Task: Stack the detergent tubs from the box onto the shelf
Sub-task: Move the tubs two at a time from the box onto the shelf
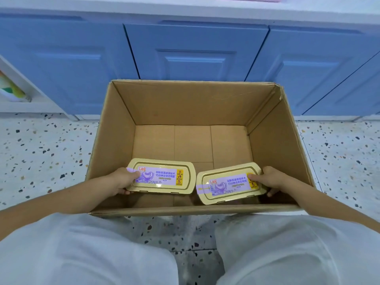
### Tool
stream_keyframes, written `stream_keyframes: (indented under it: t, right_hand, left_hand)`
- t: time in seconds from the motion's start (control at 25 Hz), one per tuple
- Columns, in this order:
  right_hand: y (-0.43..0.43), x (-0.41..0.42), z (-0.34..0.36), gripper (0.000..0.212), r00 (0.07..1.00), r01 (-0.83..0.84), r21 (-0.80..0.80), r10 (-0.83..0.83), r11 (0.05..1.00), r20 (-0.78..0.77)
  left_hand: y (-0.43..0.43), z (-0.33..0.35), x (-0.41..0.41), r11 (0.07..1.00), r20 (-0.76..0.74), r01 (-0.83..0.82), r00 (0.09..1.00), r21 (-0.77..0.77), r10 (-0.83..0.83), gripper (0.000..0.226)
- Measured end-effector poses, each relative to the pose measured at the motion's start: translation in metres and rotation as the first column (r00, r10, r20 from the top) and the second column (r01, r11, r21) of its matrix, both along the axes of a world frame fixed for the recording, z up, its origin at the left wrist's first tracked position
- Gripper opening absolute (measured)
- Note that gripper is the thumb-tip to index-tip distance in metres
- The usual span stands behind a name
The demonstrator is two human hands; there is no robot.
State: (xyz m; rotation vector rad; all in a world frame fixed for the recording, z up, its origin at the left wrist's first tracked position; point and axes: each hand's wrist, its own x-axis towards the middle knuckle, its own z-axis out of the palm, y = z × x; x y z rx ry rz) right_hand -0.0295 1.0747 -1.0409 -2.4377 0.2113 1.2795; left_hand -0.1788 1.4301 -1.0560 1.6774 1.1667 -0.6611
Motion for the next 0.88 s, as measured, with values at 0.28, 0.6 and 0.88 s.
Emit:
stream_keyframes:
  t: [0.28, 0.6, 0.88]
  right_hand:
    - [-0.004, 0.001, -0.002, 0.028, 0.996, 0.045, 0.104, -0.053, 0.994, 0.074]
    - [-0.003, -0.006, 0.027, 0.042, 0.899, -0.16, 0.01, 0.141, 0.987, 0.415]
    - [-0.004, 0.011, 0.109, 0.044, 0.803, -0.081, 0.207, -0.059, 0.975, 0.593]
  left_hand:
    - [0.001, -0.003, -0.003, 0.999, 0.075, -0.015, 0.997, 0.047, 0.011, 0.015]
    - [0.009, 0.019, -0.001, 0.953, 0.159, 0.213, 0.955, 0.215, -0.249, 0.033]
    - [0.021, 0.103, 0.014, 0.916, 0.387, 0.16, 0.869, 0.367, -0.307, 0.025]
